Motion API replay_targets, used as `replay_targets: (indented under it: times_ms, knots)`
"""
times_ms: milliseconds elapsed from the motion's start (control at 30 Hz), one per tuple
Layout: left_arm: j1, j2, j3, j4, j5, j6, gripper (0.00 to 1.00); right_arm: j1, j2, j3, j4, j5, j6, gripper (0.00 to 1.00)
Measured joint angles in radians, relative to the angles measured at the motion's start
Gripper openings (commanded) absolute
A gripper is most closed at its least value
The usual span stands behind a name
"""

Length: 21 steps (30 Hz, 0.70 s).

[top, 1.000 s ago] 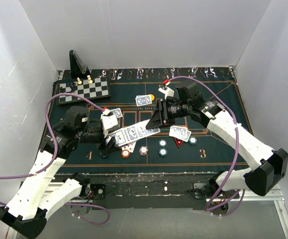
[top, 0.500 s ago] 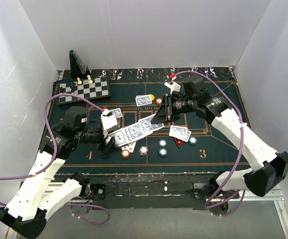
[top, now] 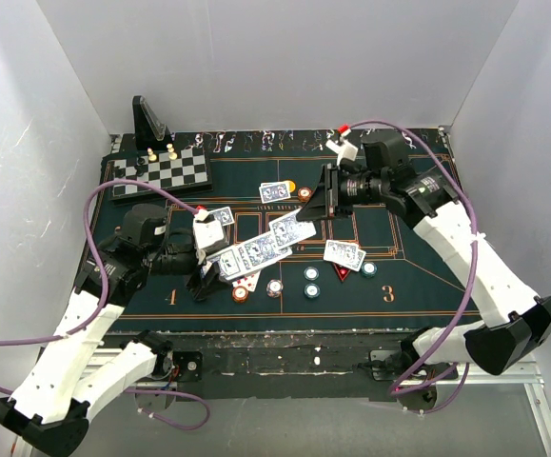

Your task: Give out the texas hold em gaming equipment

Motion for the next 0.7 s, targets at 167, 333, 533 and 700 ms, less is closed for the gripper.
replay_targets:
  times_ms: [167,333,533,700]
  knots:
    - [0.000,-0.008,-0.002,-0.001,0.005,0.000,0.00,-0.061,0.032,0.103,-0.010,0.039,-0.018,0.10]
    - [0.000,-0.008,-0.002,-0.009,0.009,-0.007,0.00,-0.100,0.105,0.180,-0.006,0.077,-0.045,0.01]
    - [0.000,-0.010,-0.002,-0.010,0.009,-0.014,0.00,-0.104,0.255,0.211,-0.014,0.128,-0.074,0.01]
    - [0.000,-0.022,-0.003,-0.012,0.014,-0.021,0.00,-0.101,0.381,0.267,-0.069,0.230,-0.112,0.01]
